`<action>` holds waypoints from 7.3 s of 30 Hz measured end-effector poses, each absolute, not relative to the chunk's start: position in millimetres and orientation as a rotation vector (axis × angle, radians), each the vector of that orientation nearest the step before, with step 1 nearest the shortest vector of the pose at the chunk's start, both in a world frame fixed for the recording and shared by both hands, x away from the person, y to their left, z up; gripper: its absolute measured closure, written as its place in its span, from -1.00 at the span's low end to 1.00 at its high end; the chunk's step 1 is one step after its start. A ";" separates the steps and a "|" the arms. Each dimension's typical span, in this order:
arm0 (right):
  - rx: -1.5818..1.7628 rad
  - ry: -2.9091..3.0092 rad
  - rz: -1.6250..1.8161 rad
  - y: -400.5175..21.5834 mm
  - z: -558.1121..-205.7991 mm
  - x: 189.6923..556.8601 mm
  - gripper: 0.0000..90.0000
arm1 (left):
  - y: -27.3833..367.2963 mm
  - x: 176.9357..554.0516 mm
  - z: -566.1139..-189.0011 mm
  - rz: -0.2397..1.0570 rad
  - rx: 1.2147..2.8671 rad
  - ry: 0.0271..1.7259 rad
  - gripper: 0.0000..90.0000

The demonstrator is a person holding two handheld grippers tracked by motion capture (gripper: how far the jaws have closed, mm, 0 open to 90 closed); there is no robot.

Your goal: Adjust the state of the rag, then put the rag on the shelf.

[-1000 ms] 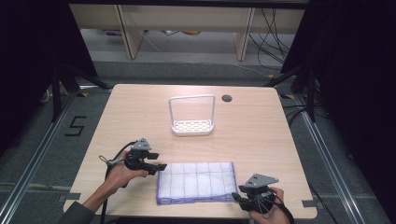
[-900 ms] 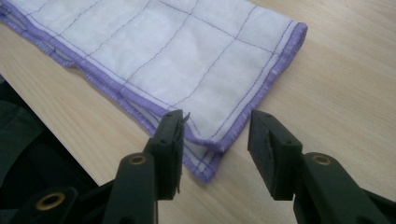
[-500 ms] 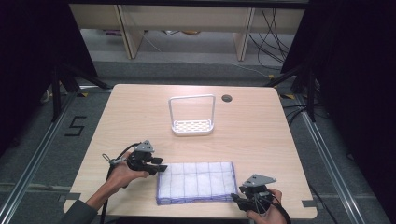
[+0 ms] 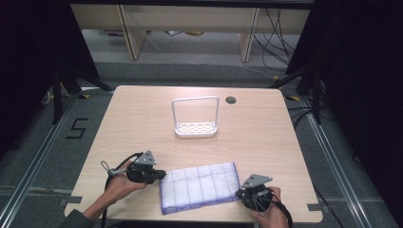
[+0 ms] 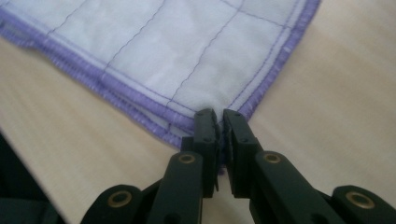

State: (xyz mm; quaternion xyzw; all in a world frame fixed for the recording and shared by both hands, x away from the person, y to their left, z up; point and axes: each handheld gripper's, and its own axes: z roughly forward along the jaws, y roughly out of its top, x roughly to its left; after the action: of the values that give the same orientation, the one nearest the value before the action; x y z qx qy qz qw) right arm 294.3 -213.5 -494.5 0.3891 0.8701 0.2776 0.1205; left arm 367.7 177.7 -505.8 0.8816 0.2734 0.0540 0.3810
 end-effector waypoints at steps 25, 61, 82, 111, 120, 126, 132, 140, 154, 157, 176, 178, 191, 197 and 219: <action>1.128 2.485 0.858 -177.0 -484.2 421.9 0.90 | 148.2 291.5 -509.9 -0.017 2.212 0.571 0.87; 1.408 2.326 0.869 -184.5 -477.9 438.6 0.01 | 99.7 444.9 -486.3 0.155 2.135 0.852 -0.04; 1.460 2.318 0.853 -182.9 -486.9 446.3 -0.01 | 61.9 480.6 -500.7 0.125 2.228 0.887 -0.11; 1.404 2.442 0.941 -182.2 -498.8 444.6 0.84 | 51.6 476.5 -504.5 0.180 2.276 0.721 0.85; 1.377 2.440 0.957 -181.9 -492.0 441.1 0.92 | 56.0 469.8 -493.9 0.195 2.214 0.741 0.87; 1.307 2.396 1.028 -181.2 -480.7 439.2 0.92 | 63.1 465.7 -480.4 0.199 2.173 0.731 0.87; 1.260 2.400 1.058 -178.4 -465.4 435.2 0.93 | 72.6 459.3 -465.6 0.190 2.113 0.741 0.88; 1.170 2.368 1.157 -174.0 -439.5 424.7 0.93 | 92.6 447.4 -434.5 0.207 2.062 0.701 0.88; 1.064 2.318 1.248 -163.7 -385.6 408.9 0.94 | 108.5 420.5 -381.9 0.232 2.013 0.651 0.88; 1.024 2.297 1.250 -161.3 -367.2 405.1 0.94 | 110.5 412.4 -364.4 0.248 1.990 0.622 0.88; 0.944 2.193 1.309 -148.6 -277.7 432.6 0.94 | 121.8 433.8 -302.9 0.280 1.877 0.667 0.88; 0.952 2.188 1.317 -147.7 -274.8 436.9 0.94 | 122.9 439.0 -299.8 0.288 1.881 0.677 0.88; 0.976 2.143 1.365 -142.8 -261.5 463.3 0.94 | 127.2 461.6 -281.9 0.302 1.845 0.701 0.88; 0.971 2.136 1.371 -141.6 -250.6 469.0 0.94 | 128.5 468.7 -273.1 0.297 1.824 0.712 0.88; 1.013 2.079 1.376 -139.7 -223.7 501.7 0.94 | 126.5 504.6 -252.2 0.289 1.744 0.789 0.88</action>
State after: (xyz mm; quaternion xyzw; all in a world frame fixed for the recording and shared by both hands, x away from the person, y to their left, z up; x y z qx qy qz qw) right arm 501.7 -139.7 -223.7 0.3668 0.7530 0.4984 0.2234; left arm 504.6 126.5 -252.2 0.7420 0.3356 0.1230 0.5672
